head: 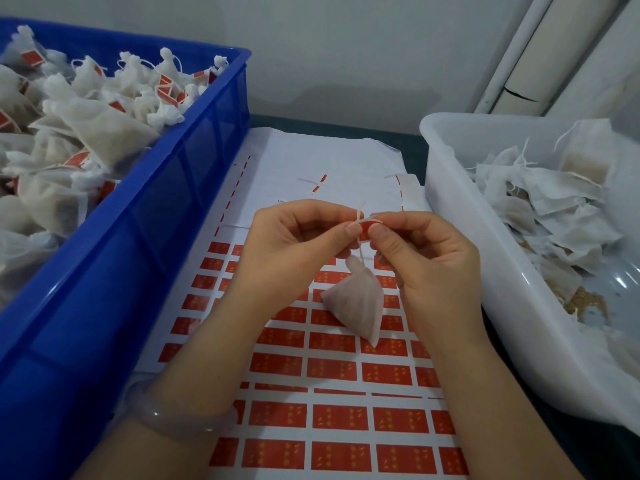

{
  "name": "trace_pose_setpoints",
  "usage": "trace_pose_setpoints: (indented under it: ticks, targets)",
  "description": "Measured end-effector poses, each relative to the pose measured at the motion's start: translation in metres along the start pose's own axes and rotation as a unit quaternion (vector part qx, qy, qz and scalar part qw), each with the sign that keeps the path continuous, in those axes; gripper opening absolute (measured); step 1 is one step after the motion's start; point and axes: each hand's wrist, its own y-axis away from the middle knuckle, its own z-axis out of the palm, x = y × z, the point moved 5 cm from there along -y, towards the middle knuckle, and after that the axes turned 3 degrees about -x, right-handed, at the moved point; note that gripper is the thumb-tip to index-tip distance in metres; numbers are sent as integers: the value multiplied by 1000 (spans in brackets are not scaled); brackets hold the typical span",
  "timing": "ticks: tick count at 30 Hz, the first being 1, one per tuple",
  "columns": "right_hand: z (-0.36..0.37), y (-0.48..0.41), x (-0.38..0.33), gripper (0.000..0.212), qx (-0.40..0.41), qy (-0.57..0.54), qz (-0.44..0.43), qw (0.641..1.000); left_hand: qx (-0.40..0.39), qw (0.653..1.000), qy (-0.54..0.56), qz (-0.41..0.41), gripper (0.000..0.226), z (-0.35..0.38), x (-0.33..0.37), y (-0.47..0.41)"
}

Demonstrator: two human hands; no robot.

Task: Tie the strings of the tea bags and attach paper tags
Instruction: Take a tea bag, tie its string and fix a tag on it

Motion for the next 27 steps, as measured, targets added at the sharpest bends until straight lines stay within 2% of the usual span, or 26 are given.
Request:
trace_pose_setpoints:
  ticks: [7,11,15,17,19,21,23,25,27]
  targets:
    - [0,1,-1,15,1,-6,4,1000,-4,1000,1,2,16,0,0,1]
    - [-2,2,0,32,12,-23,15,1000,-8,1000,0,10,20,2,2,1]
    - [-1,1,1,19,-11,10,15,1000,2,1000,-8,17,17,0,2,0]
    - [1,1,3,19,-33,35,8,999,2,1000,-14,19,14,-1,0,0]
    - [2,0,5,24,-43,41,3,998,1,999,-30,25,16,-3,-2,-1]
    - [3,-1,9,38,-73,31,19,997,6,999,-33,29,18,-5,-3,0]
    - [9,1,15,52,-133,107,34,985,30,999,-21,35,18,-13,-3,0]
    - [21,6,16,33,-181,213,-4,960,51,998,-11,30,19,-21,-4,-2]
    - [30,7,9,10,-163,245,-44,955,72,997,2,15,22,-26,-8,-3]
